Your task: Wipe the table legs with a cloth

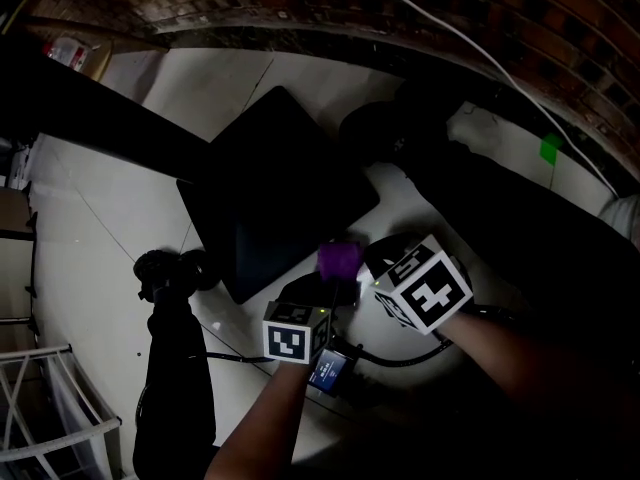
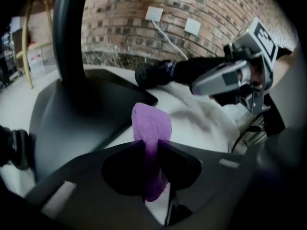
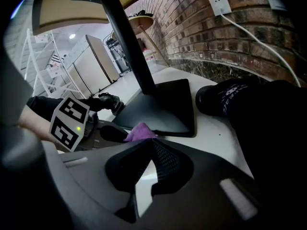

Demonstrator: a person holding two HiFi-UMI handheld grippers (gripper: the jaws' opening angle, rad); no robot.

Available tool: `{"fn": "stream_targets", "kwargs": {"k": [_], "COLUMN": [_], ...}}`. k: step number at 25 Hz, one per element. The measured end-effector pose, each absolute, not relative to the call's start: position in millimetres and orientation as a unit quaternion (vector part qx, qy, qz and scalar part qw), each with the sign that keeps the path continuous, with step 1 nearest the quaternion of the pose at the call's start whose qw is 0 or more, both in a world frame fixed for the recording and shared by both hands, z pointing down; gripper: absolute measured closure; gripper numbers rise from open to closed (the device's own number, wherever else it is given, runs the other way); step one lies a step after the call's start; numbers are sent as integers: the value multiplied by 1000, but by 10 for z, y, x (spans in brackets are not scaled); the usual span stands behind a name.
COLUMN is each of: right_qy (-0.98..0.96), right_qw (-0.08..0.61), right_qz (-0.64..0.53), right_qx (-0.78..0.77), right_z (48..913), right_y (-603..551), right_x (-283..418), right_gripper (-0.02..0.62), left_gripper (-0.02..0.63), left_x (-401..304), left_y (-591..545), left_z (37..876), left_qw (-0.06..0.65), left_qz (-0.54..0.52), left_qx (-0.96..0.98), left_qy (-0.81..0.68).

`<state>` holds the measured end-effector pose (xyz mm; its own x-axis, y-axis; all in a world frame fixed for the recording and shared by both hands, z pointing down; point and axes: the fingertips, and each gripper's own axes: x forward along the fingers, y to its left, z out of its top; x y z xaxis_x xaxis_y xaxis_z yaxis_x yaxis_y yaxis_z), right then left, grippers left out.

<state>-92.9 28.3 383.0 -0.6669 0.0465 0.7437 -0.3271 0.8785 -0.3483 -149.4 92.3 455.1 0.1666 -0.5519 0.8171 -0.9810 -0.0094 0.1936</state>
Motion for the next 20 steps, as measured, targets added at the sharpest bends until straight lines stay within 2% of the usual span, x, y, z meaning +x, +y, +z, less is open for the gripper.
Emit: {"fn": "stream_targets", "kwargs": {"k": [3,7,20], "right_qy": [-887,-888,-883], "right_qw": [388,387,382], "right_qz": [236,229,252], "right_qx": [86,96,108], "right_z": [3746,3731,3774], "right_y": [261,209,120], "right_x": [-966,-954,-911], "right_gripper": [593,592,593], "left_gripper": [518,517,517], "left_x": [-1675,-1746,-1493], "left_y": [596,187,-305], "left_z": [4296,4195,4617], "left_qw": [346,336,410], "left_qz": [258,241,196], "left_qx": [662,667,658], "left_qy": [-612,-620,-600]}}
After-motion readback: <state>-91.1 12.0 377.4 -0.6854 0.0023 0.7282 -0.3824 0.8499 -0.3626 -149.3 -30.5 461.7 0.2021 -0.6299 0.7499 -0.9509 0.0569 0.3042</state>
